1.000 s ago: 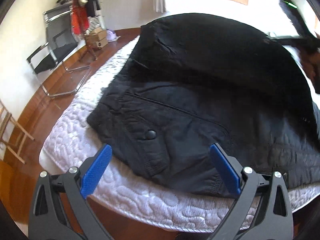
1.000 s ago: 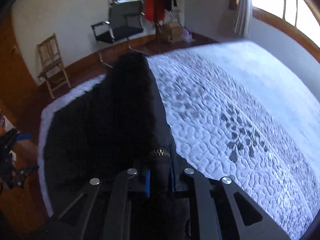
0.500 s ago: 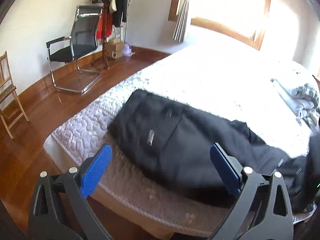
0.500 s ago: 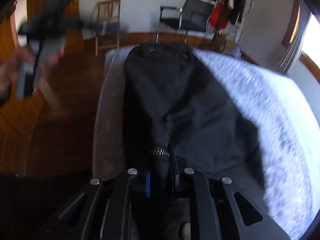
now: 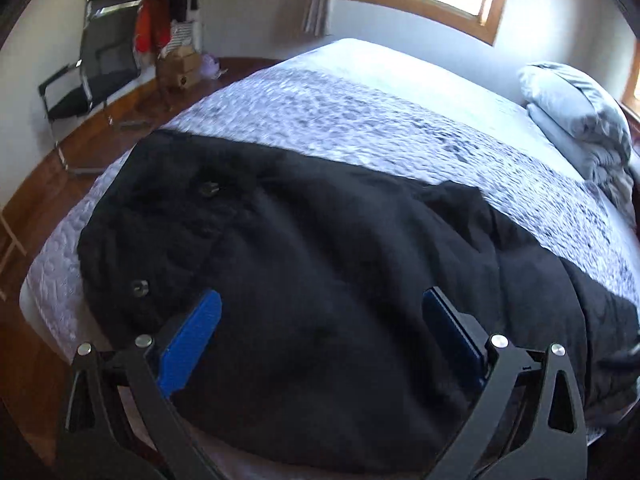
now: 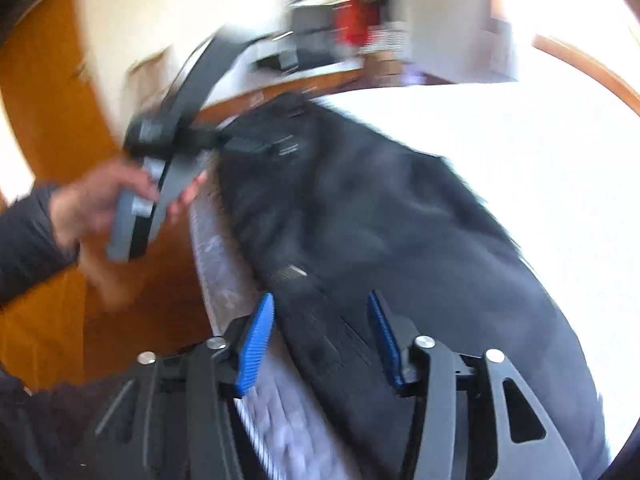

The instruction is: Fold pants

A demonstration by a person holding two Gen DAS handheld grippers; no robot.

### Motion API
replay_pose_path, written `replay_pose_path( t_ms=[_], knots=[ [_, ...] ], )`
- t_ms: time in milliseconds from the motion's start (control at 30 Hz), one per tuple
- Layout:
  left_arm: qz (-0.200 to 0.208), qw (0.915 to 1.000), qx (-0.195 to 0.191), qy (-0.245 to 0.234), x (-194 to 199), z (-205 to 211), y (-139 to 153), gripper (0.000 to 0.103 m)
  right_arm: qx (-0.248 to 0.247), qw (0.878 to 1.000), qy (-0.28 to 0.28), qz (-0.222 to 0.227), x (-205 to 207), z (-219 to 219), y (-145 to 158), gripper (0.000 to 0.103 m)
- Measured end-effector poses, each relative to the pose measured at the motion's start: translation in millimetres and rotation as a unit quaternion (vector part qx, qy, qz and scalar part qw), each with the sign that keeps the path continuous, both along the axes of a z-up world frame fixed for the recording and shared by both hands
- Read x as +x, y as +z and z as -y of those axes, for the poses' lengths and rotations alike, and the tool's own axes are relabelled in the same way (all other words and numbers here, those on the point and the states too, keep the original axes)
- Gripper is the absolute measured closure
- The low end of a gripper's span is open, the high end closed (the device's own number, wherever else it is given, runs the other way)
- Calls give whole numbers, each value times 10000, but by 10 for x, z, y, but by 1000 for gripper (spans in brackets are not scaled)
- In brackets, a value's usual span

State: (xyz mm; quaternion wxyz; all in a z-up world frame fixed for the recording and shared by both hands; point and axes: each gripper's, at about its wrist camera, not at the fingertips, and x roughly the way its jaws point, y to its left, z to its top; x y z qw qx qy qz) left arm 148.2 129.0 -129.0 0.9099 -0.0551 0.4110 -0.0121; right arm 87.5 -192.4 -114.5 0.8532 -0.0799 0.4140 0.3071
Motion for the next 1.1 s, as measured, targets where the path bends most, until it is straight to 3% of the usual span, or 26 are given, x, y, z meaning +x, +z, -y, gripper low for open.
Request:
replay_pose_path(
  t_ms=[100, 200, 267, 367, 433, 533, 667, 800, 867, 900, 933, 1000, 1100],
  knots=[
    [77, 9997, 56, -234, -72, 191, 2, 3, 407, 9832, -1751, -321, -248, 1053, 92, 52],
    [54, 9987, 221, -447, -156, 389, -43, 3, 975, 9301, -3487, -620, -678, 2176, 115, 50],
    [-26, 9978, 434, -507, -199, 527, -93, 3, 1570, 8818, -4380, -769, -1094, 2836, 70, 50],
    [-168, 9967, 556, -570, -244, 669, -111, 3, 1988, 8256, -5195, -949, -1576, 3444, -89, 50],
    [-206, 9960, 622, -604, -279, 751, -106, 3, 2254, 7984, -5484, -1047, -1775, 3691, -240, 50],
    [-242, 9947, 713, -693, -330, 877, -87, 3, 2833, 7691, -5625, -1088, -1876, 3960, -488, 50],
    [-390, 9935, 789, -719, -336, 977, -76, 3, 3112, 7537, -5664, -1194, -1844, 4191, -717, 51],
    [-507, 9922, 856, -757, -351, 1035, -73, 3, 3450, 7261, -5822, -1220, -1764, 4235, -959, 52],
    [-613, 9908, 937, -763, -351, 1059, -116, 3, 3457, 7186, -5922, -1156, -1748, 4278, -987, 65],
    [-677, 9900, 976, -757, -342, 1073, -143, 3, 3507, 7162, -5926, -1138, -1748, 4294, -992, 80],
    [-765, 9890, 1018, -754, -325, 1085, -181, 3, 3576, 7150, -5904, -1108, -1769, 4299, -975, 91],
    [-886, 9878, 1038, -747, -303, 1100, -241, 3, 3733, 7151, -5820, -1027, -1800, 4340, -932, 97],
    [-914, 9874, 1060, -744, -301, 1102, -263, 3, 3684, 7324, -5658, -879, -1935, 4259, -689, 97]
  ],
)
